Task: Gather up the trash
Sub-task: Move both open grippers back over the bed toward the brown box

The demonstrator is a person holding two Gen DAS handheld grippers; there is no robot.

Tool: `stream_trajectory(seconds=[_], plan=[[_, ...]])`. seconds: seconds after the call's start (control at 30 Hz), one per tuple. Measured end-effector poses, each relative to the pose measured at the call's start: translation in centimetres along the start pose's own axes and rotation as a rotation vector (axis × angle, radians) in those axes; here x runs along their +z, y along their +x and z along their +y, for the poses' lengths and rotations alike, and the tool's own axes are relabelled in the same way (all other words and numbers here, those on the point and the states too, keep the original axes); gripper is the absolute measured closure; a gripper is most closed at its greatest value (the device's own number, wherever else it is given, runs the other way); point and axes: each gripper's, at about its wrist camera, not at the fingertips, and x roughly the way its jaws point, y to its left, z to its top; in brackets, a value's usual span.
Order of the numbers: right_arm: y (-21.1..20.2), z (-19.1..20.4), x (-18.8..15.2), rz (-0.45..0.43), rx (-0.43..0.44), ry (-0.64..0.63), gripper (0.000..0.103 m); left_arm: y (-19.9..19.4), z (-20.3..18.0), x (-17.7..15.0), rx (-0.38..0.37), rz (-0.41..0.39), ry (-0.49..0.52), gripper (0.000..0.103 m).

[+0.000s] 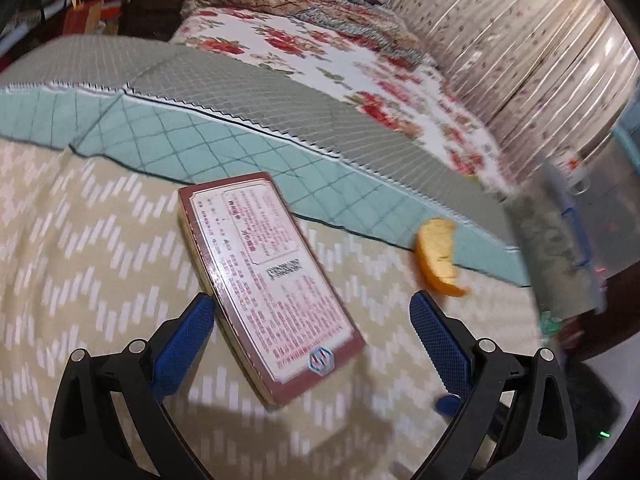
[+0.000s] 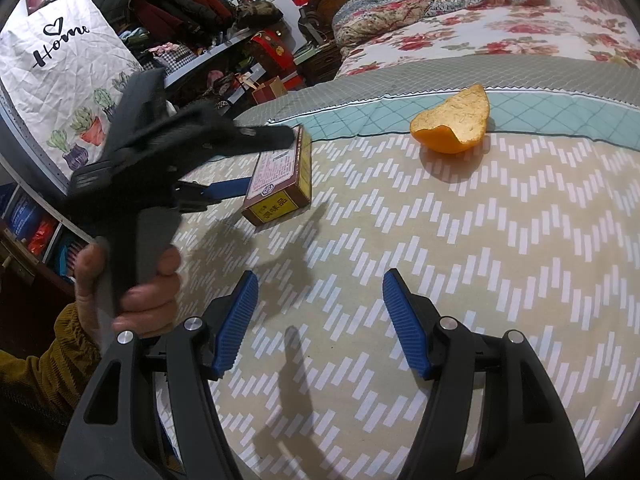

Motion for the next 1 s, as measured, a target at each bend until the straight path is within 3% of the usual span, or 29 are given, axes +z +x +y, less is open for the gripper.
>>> stream_trajectory(seconds=[0.23,0.37,0.57,0.6,0.7,1.0], plan=[[0.0,0.2,-0.1,-0.001,-0.001,0.0,0.036,0.4,-2.0,-1.6,0.136,-0.04,0.143,0.009],[0.0,0.1,0.0,-0.001,-0.002,0.0,0.036,-0.3,-2.0,-2.6,0.189,-0.053,0.147,0.009],[0.0,0.1,-0.1,-0.001,-0.001,0.001,0.036,-0.9,-1.5,-2.8,0.188,-0.072,0.123,0.009],[0.0,0.1,-0.1,-0.001,-0.002,0.001,0.036,-1.0,-1.4,-2.8,0.188,-0.077,0.12,0.012],[0.1,0.1,0.0,-0.003,-0.004,0.003,0.036,-1.4,-1.4,-3.0,0.181,-0.095,0.124,0.034],[0.0,0.0,0.0,-0.005,-0.005,0.005,0.036,-2.5,-1.1,-4.1,0.137,-0.092,0.137,0.036]])
